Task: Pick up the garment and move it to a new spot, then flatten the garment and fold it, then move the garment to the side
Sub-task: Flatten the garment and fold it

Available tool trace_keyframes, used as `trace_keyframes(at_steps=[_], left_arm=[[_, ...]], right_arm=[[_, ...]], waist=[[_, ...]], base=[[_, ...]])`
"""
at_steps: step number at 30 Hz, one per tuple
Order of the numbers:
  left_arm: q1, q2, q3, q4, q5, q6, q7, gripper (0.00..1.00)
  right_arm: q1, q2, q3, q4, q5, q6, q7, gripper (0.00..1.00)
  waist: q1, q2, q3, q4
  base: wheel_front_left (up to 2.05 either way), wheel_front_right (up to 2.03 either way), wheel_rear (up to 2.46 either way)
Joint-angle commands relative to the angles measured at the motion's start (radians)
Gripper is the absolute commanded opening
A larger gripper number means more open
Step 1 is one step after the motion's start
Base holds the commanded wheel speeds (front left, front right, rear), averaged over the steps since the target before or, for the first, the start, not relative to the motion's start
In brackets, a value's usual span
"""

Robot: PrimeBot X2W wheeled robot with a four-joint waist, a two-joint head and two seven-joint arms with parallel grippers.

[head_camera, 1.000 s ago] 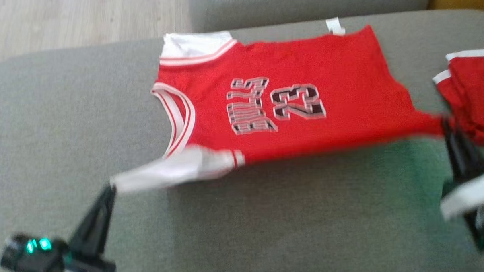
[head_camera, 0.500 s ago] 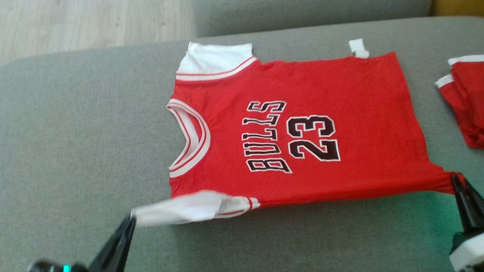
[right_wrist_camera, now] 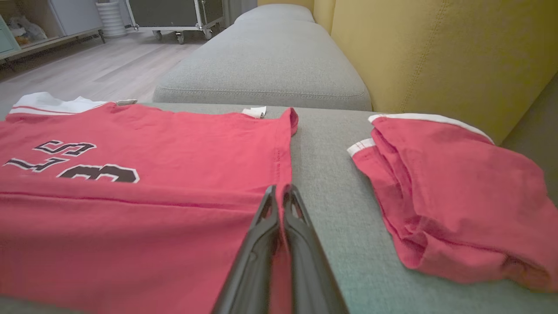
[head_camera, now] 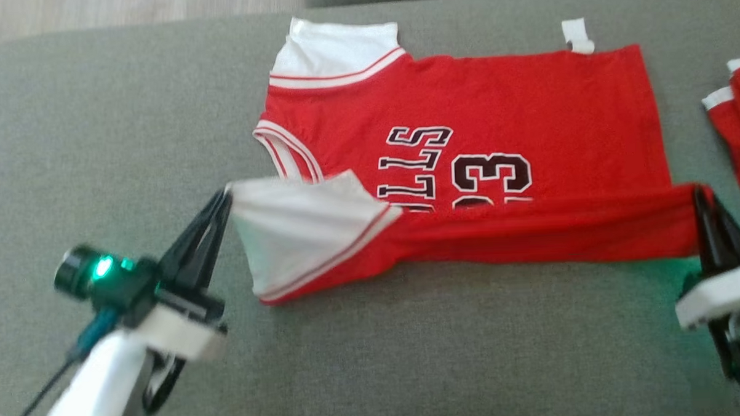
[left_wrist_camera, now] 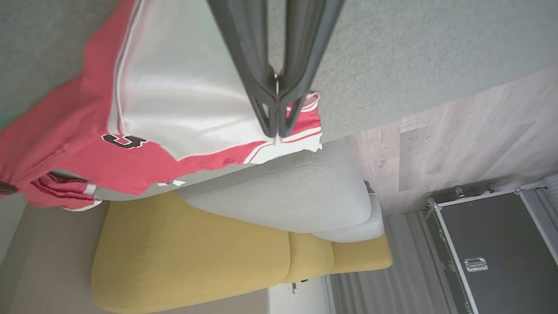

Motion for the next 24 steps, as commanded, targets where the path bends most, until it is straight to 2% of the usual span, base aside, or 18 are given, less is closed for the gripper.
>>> trace_keyframes(at_steps=[1,8,13,14,15,16,17,20,24], left_arm=[[-0.100,0.026,0.012,0.005,0.004,0.002,-0.005,0.00],[-0.317,0.045,-0.085,0.105,0.015,0.002,-0.005,0.00],[-0.397,0.033,-0.114,0.167,0.013,0.002,-0.005,0.00],[-0.404,0.030,-0.119,0.183,0.010,0.002,-0.005,0.00],[-0.408,0.024,-0.119,0.202,0.003,0.002,-0.005,0.00],[-0.410,0.018,-0.114,0.218,-0.004,0.002,-0.005,0.53],[-0.409,0.011,-0.105,0.227,-0.009,0.002,-0.005,1.00],[-0.376,-0.009,-0.046,0.225,0.001,0.005,-0.005,1.00],[-0.283,-0.043,0.023,0.191,0.012,0.038,-0.005,1.00]], right_arm=[[-0.058,-0.009,0.003,-0.010,-0.013,-0.001,0.000,0.00],[-0.200,0.004,0.002,0.085,-0.085,-0.001,0.031,0.00],[-0.279,0.023,0.019,0.145,-0.144,-0.001,0.042,0.00],[-0.290,0.028,0.020,0.154,-0.152,-0.001,0.041,0.04],[-0.299,0.033,0.020,0.164,-0.157,-0.001,0.038,0.29],[-0.307,0.036,0.019,0.174,-0.161,-0.001,0.032,0.76],[-0.314,0.039,0.015,0.181,-0.166,-0.001,0.020,1.00],[-0.317,0.054,0.000,0.194,-0.179,-0.001,-0.018,1.00],[-0.298,0.074,-0.024,0.190,-0.186,-0.001,-0.050,1.00]], waist=[[-0.0002,-0.0001,0.030,0.004],[-0.0002,-0.0001,0.105,0.008],[-0.0002,-0.0001,0.138,0.008],[-0.0002,-0.0001,0.141,0.008],[-0.0002,-0.0001,0.143,0.008],[-0.0002,-0.0001,0.143,0.008],[-0.0002,-0.0001,0.143,0.009],[-0.0002,-0.0001,0.129,0.004],[-0.0002,-0.0001,0.106,-0.004]], base=[[0.00,0.00,0.00],[0.00,0.00,0.00],[0.00,0.00,0.00],[0.00,0.00,0.00],[0.00,0.00,0.00],[0.00,0.00,0.00],[0.00,0.00,0.00],[0.00,0.00,0.00],[0.00,0.00,0.00]])
